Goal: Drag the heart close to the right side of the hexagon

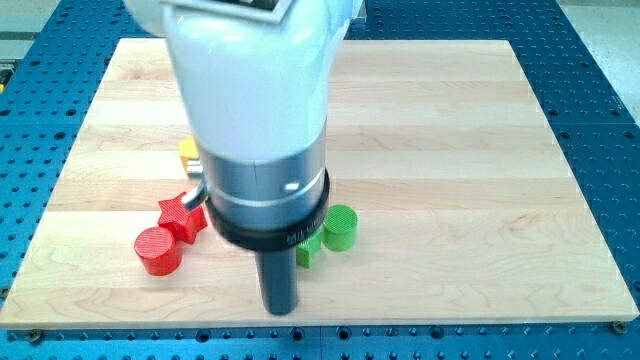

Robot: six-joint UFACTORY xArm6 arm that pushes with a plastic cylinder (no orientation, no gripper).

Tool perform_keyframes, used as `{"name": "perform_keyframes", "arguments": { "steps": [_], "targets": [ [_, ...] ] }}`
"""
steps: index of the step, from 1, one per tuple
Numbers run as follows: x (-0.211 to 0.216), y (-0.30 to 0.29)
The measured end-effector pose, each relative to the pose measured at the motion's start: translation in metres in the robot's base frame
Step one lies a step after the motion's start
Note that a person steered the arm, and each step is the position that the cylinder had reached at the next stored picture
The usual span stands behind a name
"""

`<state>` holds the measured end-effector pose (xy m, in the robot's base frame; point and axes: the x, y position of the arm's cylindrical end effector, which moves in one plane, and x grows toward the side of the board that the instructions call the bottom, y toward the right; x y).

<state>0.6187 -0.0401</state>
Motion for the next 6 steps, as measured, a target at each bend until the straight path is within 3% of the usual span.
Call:
{"name": "perform_keyframes", "arguments": {
  "steps": [1,3,4,6],
  "targets": [
    [-0.031,-0.032],
    [-0.111,0.037],
    [-0.139,0.037],
    [-0.163,-0.043]
  ]
}}
